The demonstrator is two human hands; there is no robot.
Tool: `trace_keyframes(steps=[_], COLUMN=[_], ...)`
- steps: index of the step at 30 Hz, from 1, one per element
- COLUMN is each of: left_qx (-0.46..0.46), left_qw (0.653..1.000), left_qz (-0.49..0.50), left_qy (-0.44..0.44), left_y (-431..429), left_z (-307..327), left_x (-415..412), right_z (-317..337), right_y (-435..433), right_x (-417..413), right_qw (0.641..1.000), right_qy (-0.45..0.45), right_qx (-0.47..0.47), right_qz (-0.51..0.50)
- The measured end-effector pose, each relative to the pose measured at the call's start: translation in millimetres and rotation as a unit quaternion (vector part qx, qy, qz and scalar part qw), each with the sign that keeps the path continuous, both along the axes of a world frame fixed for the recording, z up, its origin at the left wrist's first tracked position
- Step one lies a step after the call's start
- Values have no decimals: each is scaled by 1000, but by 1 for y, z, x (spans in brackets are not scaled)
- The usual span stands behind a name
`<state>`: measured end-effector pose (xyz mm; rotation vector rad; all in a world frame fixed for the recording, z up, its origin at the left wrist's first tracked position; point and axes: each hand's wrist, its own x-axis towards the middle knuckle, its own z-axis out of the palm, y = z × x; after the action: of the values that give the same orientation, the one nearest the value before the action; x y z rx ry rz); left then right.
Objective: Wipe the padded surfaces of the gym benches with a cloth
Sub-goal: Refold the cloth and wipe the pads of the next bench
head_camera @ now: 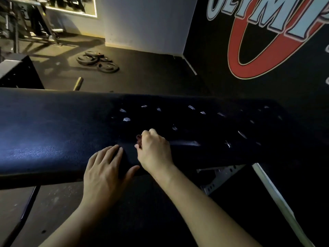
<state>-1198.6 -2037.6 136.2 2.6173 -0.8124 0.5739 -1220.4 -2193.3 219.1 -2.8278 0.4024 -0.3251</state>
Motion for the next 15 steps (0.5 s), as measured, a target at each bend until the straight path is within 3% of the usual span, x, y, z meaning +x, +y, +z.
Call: trace_keyframes(steps=[2,7,9,11,15], left_qx=[-3,-4,-3,-5,-9], left_qw=[1000,1000,1000,1000,999], left_qz=[-3,-6,-5,-4,-31], left_qy=[-2,-8,-10,-10,-7], left_y=[0,1,1,1,8], left_z=[1,1,2,1,-2], left_x=[2,5,7,7,11], right_z=[0,11,13,8,-11], right_y=[-28,-169,-175,-132,9], right_x=[-9,-48,-49,-37,-16], right_qw=[999,957,945,957,998], right_qy=[15,54,48,15,8], right_qx=[-24,-54,-26,0,58], right_qz=[-18,-279,-321,-291,-34])
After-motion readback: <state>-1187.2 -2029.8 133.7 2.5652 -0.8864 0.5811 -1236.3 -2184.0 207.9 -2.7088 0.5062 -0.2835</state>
